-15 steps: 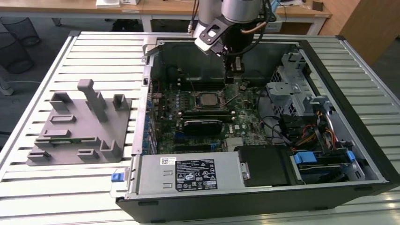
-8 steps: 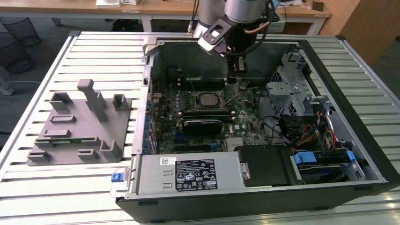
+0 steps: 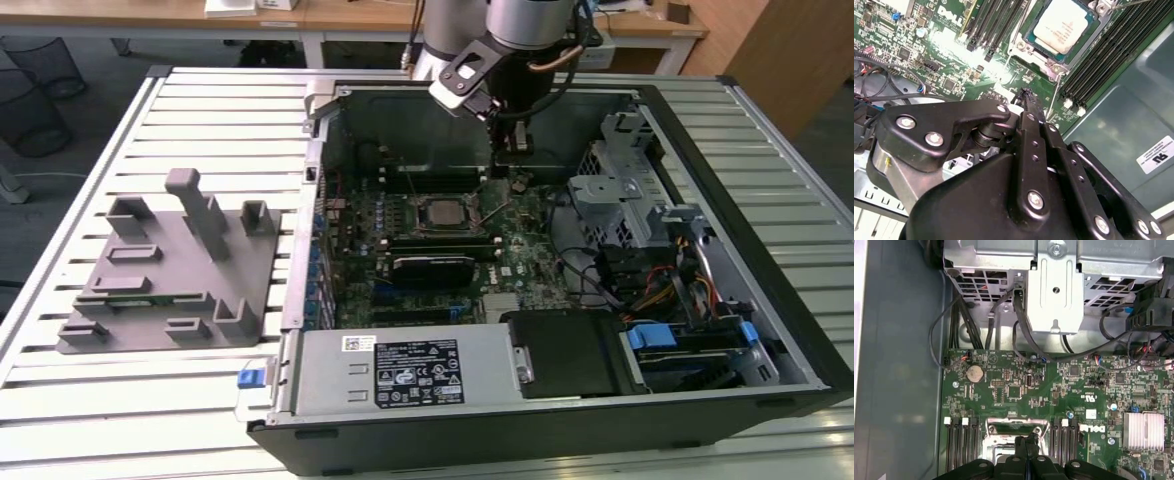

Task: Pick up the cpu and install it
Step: 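Close the cpu cover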

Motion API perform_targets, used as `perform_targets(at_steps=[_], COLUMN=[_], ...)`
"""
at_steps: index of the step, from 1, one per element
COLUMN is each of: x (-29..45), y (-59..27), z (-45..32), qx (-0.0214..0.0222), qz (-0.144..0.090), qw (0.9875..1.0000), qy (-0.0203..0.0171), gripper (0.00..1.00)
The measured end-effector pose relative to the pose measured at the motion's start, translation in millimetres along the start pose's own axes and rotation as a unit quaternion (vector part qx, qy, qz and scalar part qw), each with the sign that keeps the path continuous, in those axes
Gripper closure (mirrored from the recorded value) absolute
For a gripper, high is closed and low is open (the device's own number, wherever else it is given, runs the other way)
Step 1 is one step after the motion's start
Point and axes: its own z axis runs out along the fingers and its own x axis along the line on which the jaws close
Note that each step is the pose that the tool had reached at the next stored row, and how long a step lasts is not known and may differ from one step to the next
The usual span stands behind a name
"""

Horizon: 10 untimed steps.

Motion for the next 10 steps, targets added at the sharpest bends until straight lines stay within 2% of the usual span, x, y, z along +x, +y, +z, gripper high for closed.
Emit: perform_targets(at_steps=[10], x=[-0.2], y=[9.2], z=[0.4], qx=[0.0000], qz=[0.000], qw=[1.0000], qy=[0.0001], gripper=[0.89])
